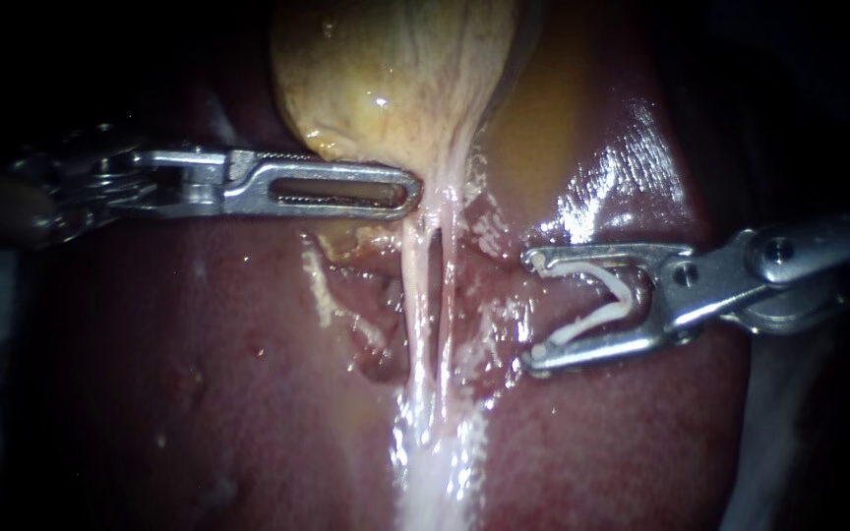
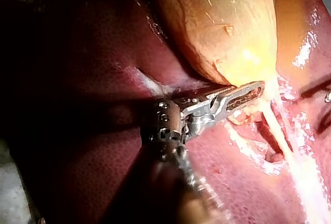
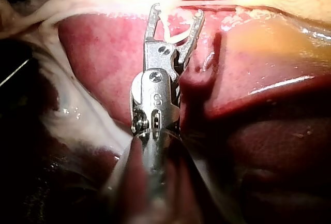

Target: Grabbing gallbladder

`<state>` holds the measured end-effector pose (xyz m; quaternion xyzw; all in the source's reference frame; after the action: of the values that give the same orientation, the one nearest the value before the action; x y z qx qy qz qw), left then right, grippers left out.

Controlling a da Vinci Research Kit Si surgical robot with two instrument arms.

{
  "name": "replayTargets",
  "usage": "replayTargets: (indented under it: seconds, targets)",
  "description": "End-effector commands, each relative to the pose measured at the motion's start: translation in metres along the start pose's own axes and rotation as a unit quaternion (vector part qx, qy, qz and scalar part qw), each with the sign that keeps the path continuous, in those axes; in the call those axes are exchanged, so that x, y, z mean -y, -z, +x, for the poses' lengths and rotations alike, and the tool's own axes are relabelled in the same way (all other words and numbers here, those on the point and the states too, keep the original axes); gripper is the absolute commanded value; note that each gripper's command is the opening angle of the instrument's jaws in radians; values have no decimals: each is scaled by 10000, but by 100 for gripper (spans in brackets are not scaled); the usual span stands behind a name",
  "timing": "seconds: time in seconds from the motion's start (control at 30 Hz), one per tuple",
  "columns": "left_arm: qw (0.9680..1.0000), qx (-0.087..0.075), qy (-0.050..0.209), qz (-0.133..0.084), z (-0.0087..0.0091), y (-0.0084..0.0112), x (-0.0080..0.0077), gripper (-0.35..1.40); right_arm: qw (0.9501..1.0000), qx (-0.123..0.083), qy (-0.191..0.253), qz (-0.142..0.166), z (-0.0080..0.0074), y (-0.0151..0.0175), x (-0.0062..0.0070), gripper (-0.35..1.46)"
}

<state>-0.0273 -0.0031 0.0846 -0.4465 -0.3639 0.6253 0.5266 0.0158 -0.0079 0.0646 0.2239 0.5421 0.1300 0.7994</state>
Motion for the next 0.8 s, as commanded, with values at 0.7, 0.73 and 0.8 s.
replayTargets:
  seconds: [0.7, 0.73, 0.8]
  targets:
    - [9995, 220, -18, -229, -1, 58, -53, -35, 10000, -1, 2, 3, -1, 2, -1, 49]
    - [9995, 205, -10, -237, 0, 61, -56, -35, 10000, -1, 2, 3, -1, 2, -1, 49]
    - [9995, 183, -22, -242, 3, 68, -62, -35, 10000, -1, 1, 2, -1, 2, -1, 49]
